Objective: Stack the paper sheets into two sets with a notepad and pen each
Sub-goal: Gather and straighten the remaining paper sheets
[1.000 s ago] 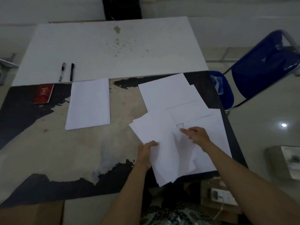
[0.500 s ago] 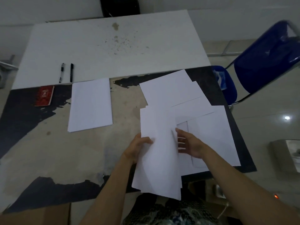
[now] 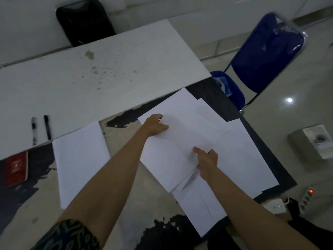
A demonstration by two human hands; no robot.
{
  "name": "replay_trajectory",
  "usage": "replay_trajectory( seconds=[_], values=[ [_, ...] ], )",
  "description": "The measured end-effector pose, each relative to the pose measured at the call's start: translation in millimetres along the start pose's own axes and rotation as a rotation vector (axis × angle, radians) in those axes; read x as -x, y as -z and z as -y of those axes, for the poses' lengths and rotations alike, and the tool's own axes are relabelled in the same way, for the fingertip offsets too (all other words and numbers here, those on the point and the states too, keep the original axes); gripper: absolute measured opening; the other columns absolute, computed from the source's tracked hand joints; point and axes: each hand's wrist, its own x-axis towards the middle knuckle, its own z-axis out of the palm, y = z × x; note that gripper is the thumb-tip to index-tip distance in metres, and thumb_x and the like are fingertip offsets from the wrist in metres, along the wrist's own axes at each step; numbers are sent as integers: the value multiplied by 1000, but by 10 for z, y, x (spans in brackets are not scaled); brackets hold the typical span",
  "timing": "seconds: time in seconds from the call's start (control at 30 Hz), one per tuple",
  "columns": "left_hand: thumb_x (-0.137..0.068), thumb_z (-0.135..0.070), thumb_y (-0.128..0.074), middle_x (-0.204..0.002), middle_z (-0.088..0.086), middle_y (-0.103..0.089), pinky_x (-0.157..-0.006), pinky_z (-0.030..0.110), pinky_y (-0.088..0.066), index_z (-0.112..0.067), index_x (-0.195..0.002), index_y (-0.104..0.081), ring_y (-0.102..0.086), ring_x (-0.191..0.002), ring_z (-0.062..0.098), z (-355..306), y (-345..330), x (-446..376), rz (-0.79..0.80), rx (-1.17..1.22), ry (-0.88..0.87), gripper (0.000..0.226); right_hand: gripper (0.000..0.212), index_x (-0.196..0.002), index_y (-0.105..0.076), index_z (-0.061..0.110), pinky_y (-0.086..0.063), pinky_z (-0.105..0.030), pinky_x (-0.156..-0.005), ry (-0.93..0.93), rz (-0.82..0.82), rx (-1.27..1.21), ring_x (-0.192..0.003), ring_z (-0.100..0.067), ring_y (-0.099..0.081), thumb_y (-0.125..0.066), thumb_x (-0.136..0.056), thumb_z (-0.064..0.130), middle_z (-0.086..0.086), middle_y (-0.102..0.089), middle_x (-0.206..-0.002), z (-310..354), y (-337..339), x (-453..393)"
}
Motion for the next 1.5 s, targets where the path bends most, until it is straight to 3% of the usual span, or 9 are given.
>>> replay_trajectory(
  seconds=[0.13,0.3,0.47,0.63,0.87,0.97,1.1,1.33,1.5],
  values=[
    [-88,-22,-70,-114,5,-58,-85,27,-43,-11,-120,-62,-57,-110,23,-130,20,-686,74,-223,-53,35,83,-146,-41,10,-50,-52,-101,-152,-216,126,-122,-39,-51,-83,-77,32,-19,-38,-147,158,-369,-138],
    [-88,-16,-63,-127,8,-57,-94,38,-48,-25,-93,-64,-57,-112,23,-160,-75,-1196,21,-411,-166,10,83,-148,-30,24,-42,-45,-103,-248,-319,220,-109,-34,-35,-76,-82,42,-15,-14,-146,363,-679,-215],
    [-85,-35,-68,-158,7,-21,-115,56,-25,-25,-140,-39,-18,-147,32,48,-200,-1308,-23,-451,-46,63,77,-128,-34,32,-45,-46,-99,-229,-407,99,-115,-31,-33,-86,-71,29,-7,-10,-148,373,-885,-235],
    [-77,-46,-72,-152,11,-31,-111,57,-26,-18,-150,-24,-25,-142,34,139,-242,-1242,-148,-465,-31,92,97,-134,-24,22,-39,-36,-82,-165,-481,-83,-100,-26,-42,-92,-65,11,-7,-25,-141,303,-890,-230],
    [-70,-47,-73,-135,2,-55,-113,58,-25,-26,-138,-44,-48,-128,31,154,-253,-1250,-30,-315,7,77,71,-125,-62,12,-55,-37,-90,-82,-251,-184,-99,-27,-68,-92,-61,4,-5,-72,-113,38,-855,-278],
    [-73,-38,-79,-126,1,-60,-103,44,-44,-21,-125,-55,-57,-116,25,188,-247,-1191,-1,-186,-2,60,50,-111,-67,19,-55,-50,-95,-61,-144,-184,-99,-28,-68,-86,-69,0,-1,-72,-108,18,-782,-306],
    [-72,-19,-82,-117,3,-61,-83,32,-49,-15,-118,-59,-58,-103,20,223,-141,-1034,6,103,35,52,49,-124,-63,13,-56,-45,-94,59,-8,-112,-100,-25,-65,-79,-79,-1,-3,-69,-114,179,-683,-287],
    [-59,-2,-82,-119,18,-68,-86,60,-55,-3,-121,-63,-65,-106,42,305,340,-551,43,697,-17,65,54,-128,-63,10,-55,-32,-93,443,392,180,-109,-18,-68,-75,-80,-10,-2,-72,-120,766,-530,-121],
    [-61,5,-76,-118,14,-70,-85,60,-55,-7,-120,-67,-66,-106,39,105,689,11,-50,762,-87,60,55,-128,-62,2,-56,-45,-96,570,589,360,-112,-30,-66,-75,-77,-12,-13,-70,-123,1316,-562,103]
  ],
)
